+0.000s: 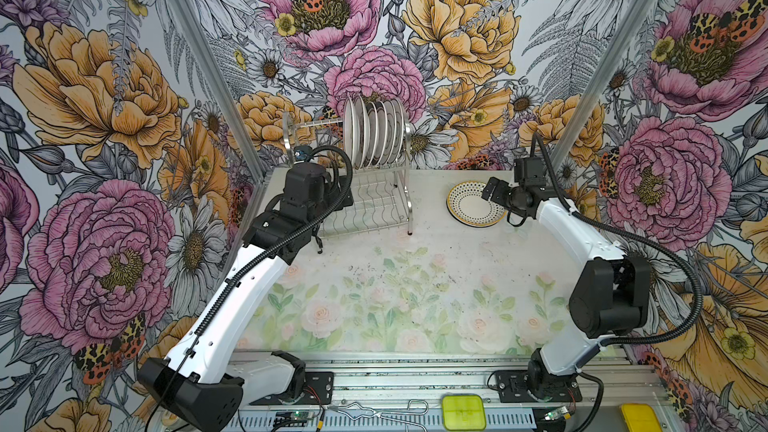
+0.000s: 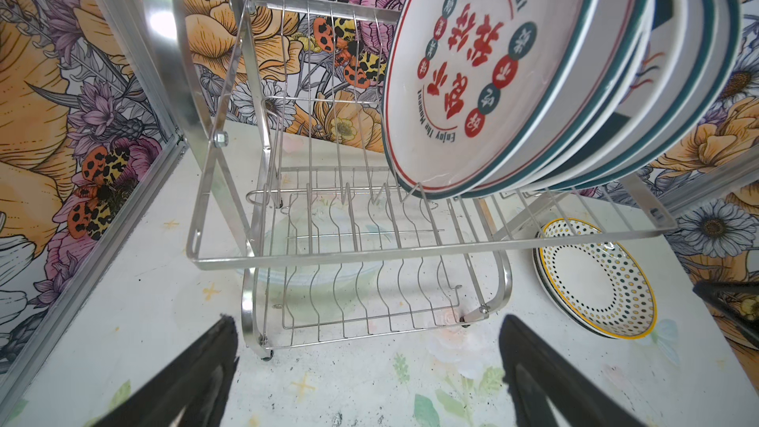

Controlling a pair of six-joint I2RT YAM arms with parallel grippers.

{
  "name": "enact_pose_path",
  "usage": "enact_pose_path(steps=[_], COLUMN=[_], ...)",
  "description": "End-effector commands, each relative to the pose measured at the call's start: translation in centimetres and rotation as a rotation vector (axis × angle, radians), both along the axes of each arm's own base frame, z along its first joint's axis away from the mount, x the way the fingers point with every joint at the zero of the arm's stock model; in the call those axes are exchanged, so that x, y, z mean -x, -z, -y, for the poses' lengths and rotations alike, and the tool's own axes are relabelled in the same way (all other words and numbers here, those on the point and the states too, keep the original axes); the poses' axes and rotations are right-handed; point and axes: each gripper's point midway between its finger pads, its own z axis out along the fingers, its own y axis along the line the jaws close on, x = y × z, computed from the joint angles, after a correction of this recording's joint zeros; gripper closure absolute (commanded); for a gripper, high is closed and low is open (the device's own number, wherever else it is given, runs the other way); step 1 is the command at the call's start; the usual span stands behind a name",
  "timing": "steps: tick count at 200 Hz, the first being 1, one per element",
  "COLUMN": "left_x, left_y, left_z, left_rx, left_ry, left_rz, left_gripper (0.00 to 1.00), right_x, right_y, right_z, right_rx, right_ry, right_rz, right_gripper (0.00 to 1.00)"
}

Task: Unload the plates from the dish rack
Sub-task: 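Move the left gripper to the front red-lettered white plate in the rack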

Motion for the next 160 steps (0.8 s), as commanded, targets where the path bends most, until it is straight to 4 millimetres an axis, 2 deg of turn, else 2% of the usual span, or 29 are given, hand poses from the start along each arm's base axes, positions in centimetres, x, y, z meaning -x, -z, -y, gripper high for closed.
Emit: enact_pose_path(steps=[1, 87, 136, 160], left_x=[-0.3, -4.5, -5.8, -5.9], left_y=[-1.5, -4.4, -5.0, -5.2], left_z=[0.0, 0.3, 3.4, 4.2], left_rx=[-0.041, 0.029, 0.029, 0.023], left_ry=[0.013, 0.095, 0.267, 0.31], left_rz=[0.027, 0.049, 0.054, 0.062], left_gripper=[0.01, 0.01, 0.01, 0.01], right_x=[1.1, 3.8, 4.6, 4.7], right_y=[-1.3, -2.0, -1.2, -0.8], right_z=[-0.8, -1.3, -1.4, -1.4], right_rx=[-0.015, -0.005, -0.008, -0.004], right_ry=[-0.042, -0.105, -0.122, -0.126], right_rz=[0.037, 0.058, 0.043, 0.033], right_gripper=[0.01, 0.01, 0.01, 0.01])
